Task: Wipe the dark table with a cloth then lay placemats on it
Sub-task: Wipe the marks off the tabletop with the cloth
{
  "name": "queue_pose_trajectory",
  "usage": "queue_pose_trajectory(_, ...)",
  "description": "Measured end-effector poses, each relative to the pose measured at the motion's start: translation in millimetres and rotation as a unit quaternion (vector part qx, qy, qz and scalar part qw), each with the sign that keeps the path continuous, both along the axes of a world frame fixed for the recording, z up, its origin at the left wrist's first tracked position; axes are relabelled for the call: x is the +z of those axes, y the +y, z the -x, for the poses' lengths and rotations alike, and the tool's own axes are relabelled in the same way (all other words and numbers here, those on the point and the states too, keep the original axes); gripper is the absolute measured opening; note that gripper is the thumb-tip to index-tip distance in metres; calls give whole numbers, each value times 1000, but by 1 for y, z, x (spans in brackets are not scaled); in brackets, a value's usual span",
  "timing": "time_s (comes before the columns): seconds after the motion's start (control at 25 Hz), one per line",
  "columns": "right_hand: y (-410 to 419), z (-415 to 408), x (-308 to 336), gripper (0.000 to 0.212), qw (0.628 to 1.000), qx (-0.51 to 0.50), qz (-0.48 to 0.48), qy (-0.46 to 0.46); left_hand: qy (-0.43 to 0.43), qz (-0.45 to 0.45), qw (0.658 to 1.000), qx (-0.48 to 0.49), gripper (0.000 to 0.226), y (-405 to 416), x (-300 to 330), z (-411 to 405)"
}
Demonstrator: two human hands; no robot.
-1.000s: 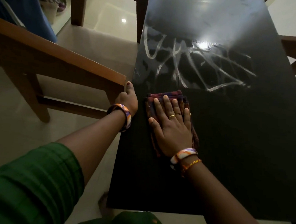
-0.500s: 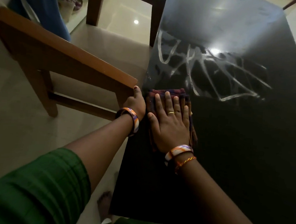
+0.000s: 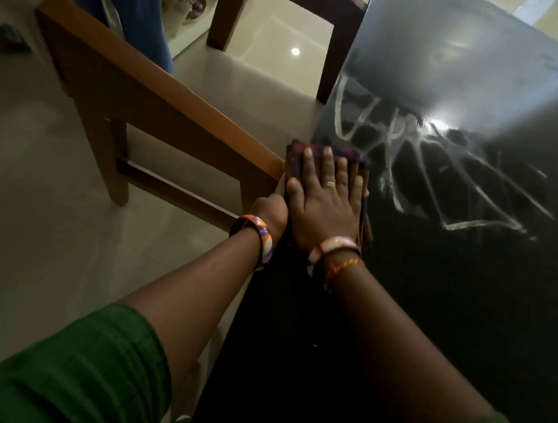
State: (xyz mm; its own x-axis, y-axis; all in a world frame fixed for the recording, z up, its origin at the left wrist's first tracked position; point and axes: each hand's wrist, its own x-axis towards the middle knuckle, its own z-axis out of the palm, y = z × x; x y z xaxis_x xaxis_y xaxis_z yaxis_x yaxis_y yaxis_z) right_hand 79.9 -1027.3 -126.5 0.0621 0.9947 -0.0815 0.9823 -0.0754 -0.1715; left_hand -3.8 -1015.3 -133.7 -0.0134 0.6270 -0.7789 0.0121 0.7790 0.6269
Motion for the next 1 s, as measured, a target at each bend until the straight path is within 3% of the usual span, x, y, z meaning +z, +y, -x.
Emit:
queue_pose_trajectory(0.12,57,-2,10,56,1000,-8,18,17,7,-3,1000,8,38,0,0,0)
queue_pose_trajectory(0.32,5,-1,0,55,1000,16,1,-6,7,9,1000,-3,35,0,-1,1)
queue_pose_trajectory(0.56,73,1,12,58,999,-17,25,12,40,-9,999,-2,40,-3,-1,1)
queue_pose_trajectory(0.8,-45,11,0,61,1000,20,6,-13,-50,59,985,-152,38,-29,-13,32)
queue_pose_trajectory(0.88,-22,14,-1,58,1000,-2,8,-10,-67,48,983,-164,45,-37,-19,32)
queue_pose_trajectory(1.0,11,13,7,58,999,-29,18,15,-14,-8,995,-98,39,-41,-18,29)
